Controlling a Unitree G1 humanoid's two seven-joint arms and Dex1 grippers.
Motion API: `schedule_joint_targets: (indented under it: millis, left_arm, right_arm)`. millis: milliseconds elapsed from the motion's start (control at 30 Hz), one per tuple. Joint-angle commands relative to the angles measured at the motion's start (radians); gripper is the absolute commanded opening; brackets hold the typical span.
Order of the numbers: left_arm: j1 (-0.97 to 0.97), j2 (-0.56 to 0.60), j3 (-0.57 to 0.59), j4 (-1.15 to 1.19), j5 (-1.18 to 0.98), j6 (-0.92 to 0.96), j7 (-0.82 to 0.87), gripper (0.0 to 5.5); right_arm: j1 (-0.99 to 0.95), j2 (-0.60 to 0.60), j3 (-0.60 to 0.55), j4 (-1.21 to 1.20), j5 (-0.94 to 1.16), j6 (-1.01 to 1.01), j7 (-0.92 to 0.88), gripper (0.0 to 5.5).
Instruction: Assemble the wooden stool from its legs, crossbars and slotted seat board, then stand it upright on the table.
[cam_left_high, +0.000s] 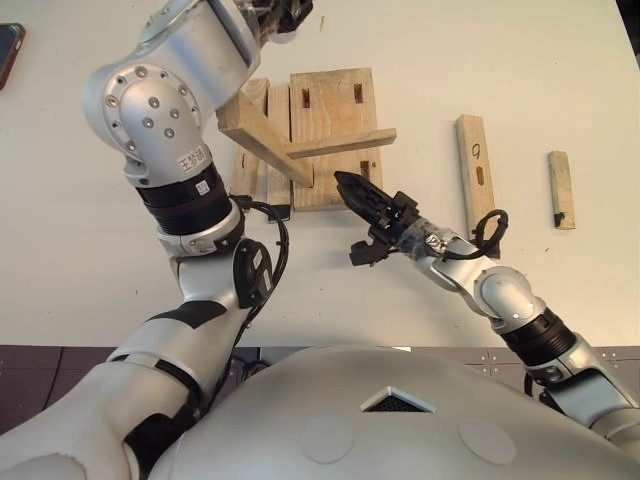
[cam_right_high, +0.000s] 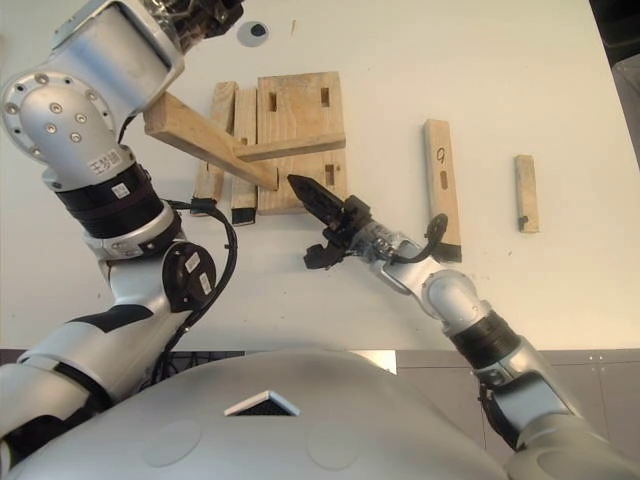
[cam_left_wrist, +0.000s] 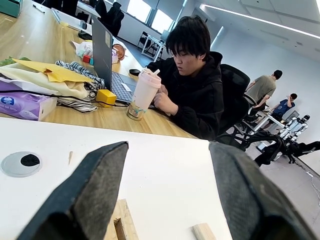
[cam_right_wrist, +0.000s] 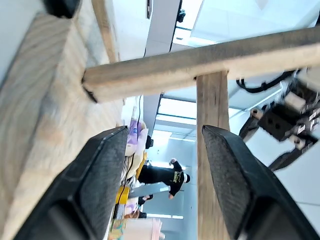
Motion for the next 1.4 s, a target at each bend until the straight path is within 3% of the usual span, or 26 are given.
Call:
schedule_joint_targets:
  millis: [33,333,400,500,667,767,900,1167,1400]
  left_arm:
    - [-0.005,-0.001,0.018,0.016,-0.031,-0.012,-0.020,2.97]
    - [-0.079,0.035,0.042,-0.010,-0.076,-0.082,-0.027,2.97]
    - [-0.092,0.100,0.050,-0.009,-0.061,-0.079,-0.036,2.97]
    - [-0.084,0.260,0.076,0.025,-0.028,-0.055,-0.070,2.97]
    - [0.069,0.413,0.079,0.051,-0.014,0.083,-0.112,3.69]
    - [0.193,0.413,0.044,0.007,-0.011,0.129,-0.128,4.14]
    - [0.389,0.441,-0.104,-0.039,0.098,0.047,-0.141,4.70]
    - [0.542,0.415,-0.176,-0.013,0.173,-0.025,-0.185,4.70]
    - [0.591,0.451,-0.225,0.030,0.243,-0.065,-0.231,3.72]
  right_arm:
    - [0.002,-0.028,-0.050,-0.010,0.082,-0.034,0.013,2.70]
    - [0.010,-0.072,-0.069,0.067,0.153,-0.112,0.067,2.70]
    - [0.026,-0.062,-0.093,0.097,0.222,-0.096,0.122,2.70]
    - [0.077,0.037,-0.220,0.136,0.539,0.070,0.304,2.70]
    - [0.072,0.185,-0.431,0.091,0.952,0.404,0.493,2.74]
    - [0.034,0.227,-0.488,0.070,1.044,0.515,0.511,2.74]
    - [-0.062,0.285,-0.570,0.004,1.127,0.619,0.466,2.74]
    - [-0.338,0.309,-0.744,-0.039,1.283,0.789,0.398,2.74]
    - [-0.393,0.299,-0.781,-0.014,1.285,0.784,0.347,2.74]
